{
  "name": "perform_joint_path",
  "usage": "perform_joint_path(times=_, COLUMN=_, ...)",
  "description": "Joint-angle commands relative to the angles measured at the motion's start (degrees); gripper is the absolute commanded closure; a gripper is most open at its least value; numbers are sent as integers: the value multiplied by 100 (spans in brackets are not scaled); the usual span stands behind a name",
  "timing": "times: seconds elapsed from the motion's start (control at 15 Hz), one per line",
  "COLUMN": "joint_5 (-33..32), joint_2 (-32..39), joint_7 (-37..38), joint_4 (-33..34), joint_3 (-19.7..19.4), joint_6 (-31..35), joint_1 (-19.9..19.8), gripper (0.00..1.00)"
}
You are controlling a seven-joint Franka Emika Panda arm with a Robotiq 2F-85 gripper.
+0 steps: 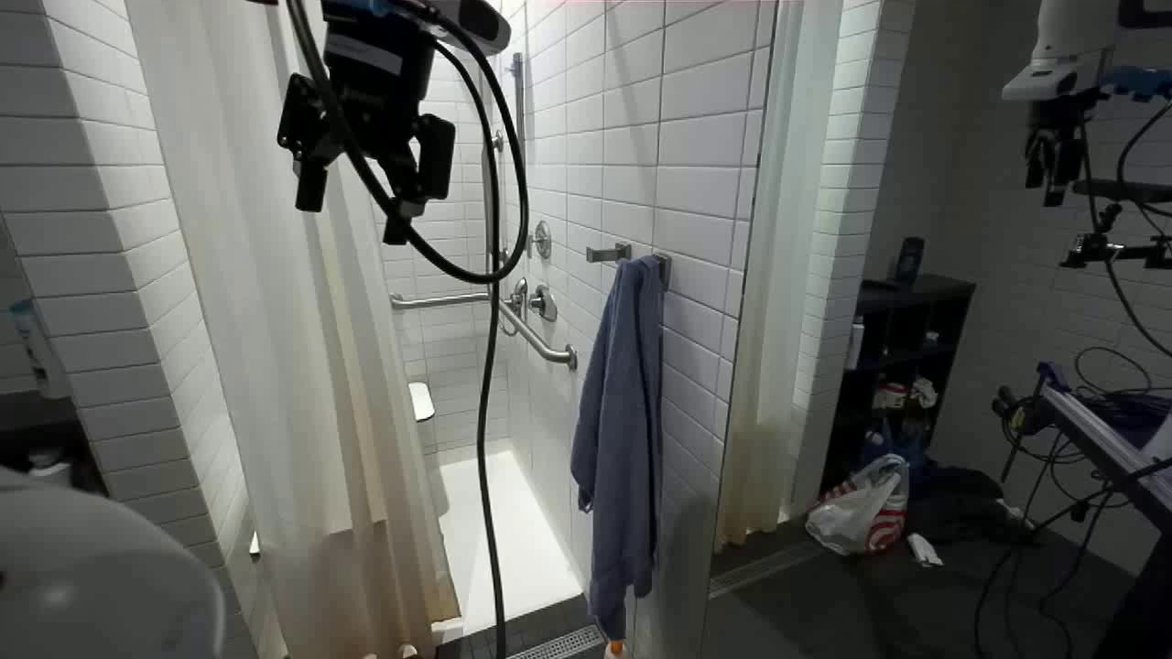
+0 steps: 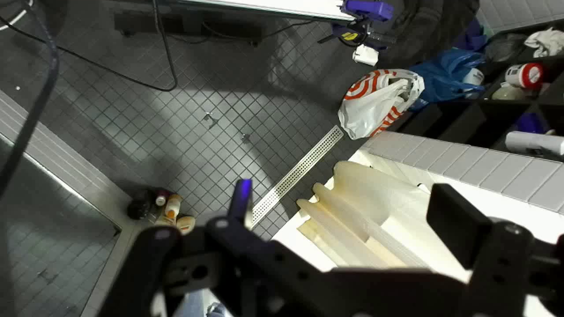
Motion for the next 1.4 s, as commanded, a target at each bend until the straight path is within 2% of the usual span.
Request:
perform_joint_path(times=0.0, joint_5=51, joint_2=15, joint_7=-71, joint_4=20, joint_3=96, joint_6=-31, joint_1=-145, gripper=0)
perform_joint_path(times=1.33, joint_5=45, joint_2=14, joint_7=-70, joint_4=19, joint_3=109, joint_6=-28, joint_1=-179, gripper=0)
